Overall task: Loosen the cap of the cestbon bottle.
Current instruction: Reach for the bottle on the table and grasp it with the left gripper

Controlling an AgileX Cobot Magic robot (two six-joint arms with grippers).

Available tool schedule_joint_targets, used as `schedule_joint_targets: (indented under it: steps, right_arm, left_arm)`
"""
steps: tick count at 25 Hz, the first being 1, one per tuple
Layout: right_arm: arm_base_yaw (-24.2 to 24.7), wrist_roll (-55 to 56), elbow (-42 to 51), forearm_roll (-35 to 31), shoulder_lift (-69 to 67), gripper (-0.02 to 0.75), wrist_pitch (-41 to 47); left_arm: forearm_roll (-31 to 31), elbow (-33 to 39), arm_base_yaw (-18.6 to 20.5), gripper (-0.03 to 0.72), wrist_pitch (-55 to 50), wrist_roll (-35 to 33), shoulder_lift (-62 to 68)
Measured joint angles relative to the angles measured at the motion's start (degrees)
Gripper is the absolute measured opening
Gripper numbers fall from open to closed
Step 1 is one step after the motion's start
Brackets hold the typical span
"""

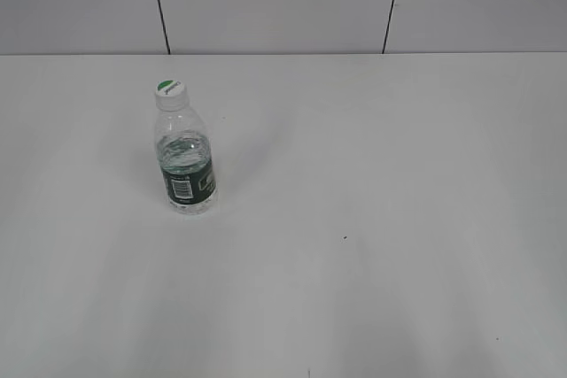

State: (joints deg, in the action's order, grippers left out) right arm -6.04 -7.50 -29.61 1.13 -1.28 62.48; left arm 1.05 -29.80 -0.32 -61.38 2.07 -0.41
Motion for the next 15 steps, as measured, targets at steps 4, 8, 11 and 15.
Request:
schedule_joint_targets:
  steps: [4, 8, 11, 15]
  right_arm:
    - [0.00, 0.00, 0.00, 0.00, 0.00, 0.529, 0.00]
    - [0.00, 0.00, 0.00, 0.00, 0.00, 0.529, 0.00]
    - [0.00, 0.00, 0.00, 0.00, 0.00, 0.529, 0.00]
    - [0.00, 0.00, 0.00, 0.00, 0.00, 0.529, 0.00]
  left_arm:
    - [0.00, 0.00, 0.00, 0.433, 0.00, 0.00, 0.00]
    - [0.00, 0.00, 0.00, 0.433, 0.00, 0.00, 0.00]
    - [0.00, 0.00, 0.00, 0.433, 0.00, 0.00, 0.00]
    - [0.00, 0.00, 0.00, 0.433, 0.00, 0.00, 0.00]
